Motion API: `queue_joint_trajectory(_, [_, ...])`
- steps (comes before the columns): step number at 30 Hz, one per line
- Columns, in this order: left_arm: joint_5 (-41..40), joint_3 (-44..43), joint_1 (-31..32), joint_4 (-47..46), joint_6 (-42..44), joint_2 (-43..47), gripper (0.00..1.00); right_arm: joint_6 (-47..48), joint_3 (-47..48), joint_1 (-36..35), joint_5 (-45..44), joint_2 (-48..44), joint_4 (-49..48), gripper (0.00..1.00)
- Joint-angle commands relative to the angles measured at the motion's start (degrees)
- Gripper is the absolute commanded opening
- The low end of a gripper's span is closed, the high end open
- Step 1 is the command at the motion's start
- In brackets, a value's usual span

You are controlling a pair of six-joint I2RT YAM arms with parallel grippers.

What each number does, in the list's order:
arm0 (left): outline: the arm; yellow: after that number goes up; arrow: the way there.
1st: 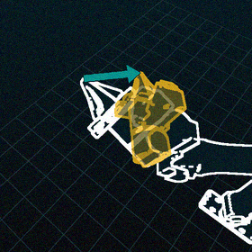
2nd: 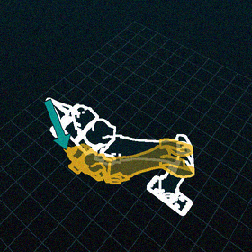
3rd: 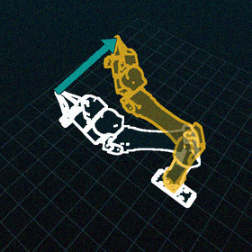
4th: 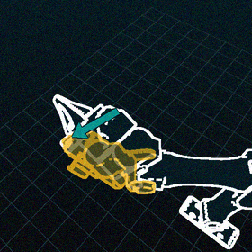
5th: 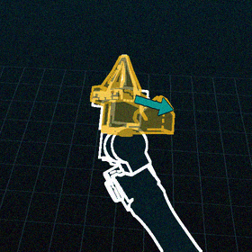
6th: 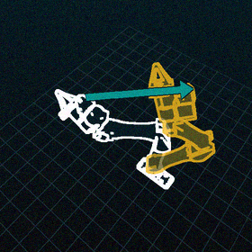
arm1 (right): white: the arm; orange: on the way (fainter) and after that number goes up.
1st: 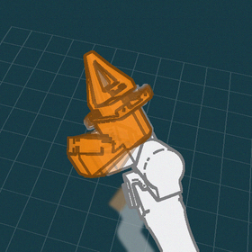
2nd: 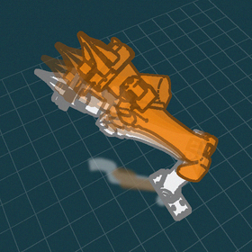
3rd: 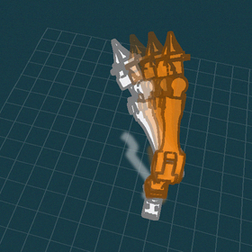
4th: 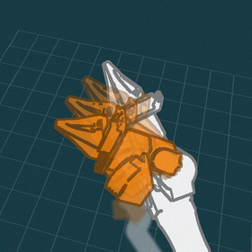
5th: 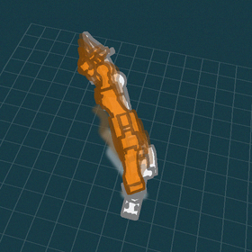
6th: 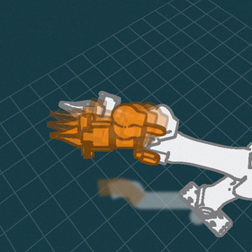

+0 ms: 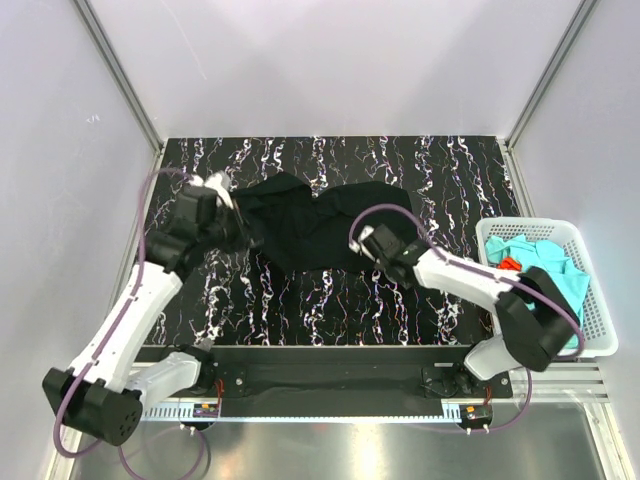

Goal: Fold and stack the t-shirts
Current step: Flatten the tshirt out

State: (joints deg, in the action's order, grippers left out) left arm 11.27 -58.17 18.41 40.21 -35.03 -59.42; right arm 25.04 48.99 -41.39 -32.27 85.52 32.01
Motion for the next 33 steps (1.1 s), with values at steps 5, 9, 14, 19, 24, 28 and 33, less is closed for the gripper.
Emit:
queue_joint_trajectory(5, [-7.13,-24.07,-0.4,-3.56,3.28,2.65,0.0,1.94,19.09,4.12,-7.1,-8.61,-4.06,0.0])
queue_joint_trajectory(9, [-8.63,-40.38,-0.31,-3.38,8.47,0.36,0.0,7.2,25.7,6.4,-7.9,-10.63,-8.44,0.0])
queue_joint_trajectory(14, [-6.7,-60.01,-0.31,-1.72,20.15,-4.21,0.0,14.68,30.01,7.02,-4.73,-14.58,-19.6,0.0])
queue_joint_trajectory(19, [-4.24,-79.72,-0.31,-2.06,28.08,-4.66,0.0,19.69,35.11,6.93,5.08,-22.04,-23.48,0.0])
queue_joint_trajectory(24, [-0.9,-81.49,-0.31,-5.14,28.26,0.08,0.0,20.05,35.65,6.85,19.77,-31.71,-24.19,0.0])
queue_joint_trajectory(28, [2.78,-76.4,-0.22,-8.38,25.98,5.88,0.0,16.9,35.65,6.85,29.62,-39.0,-24.63,0.0])
queue_joint_trajectory(33, [2.71,-75.77,-0.13,-8.83,25.97,4.77,0.0,13.38,33.36,6.85,30.25,-41.48,-24.54,0.0])
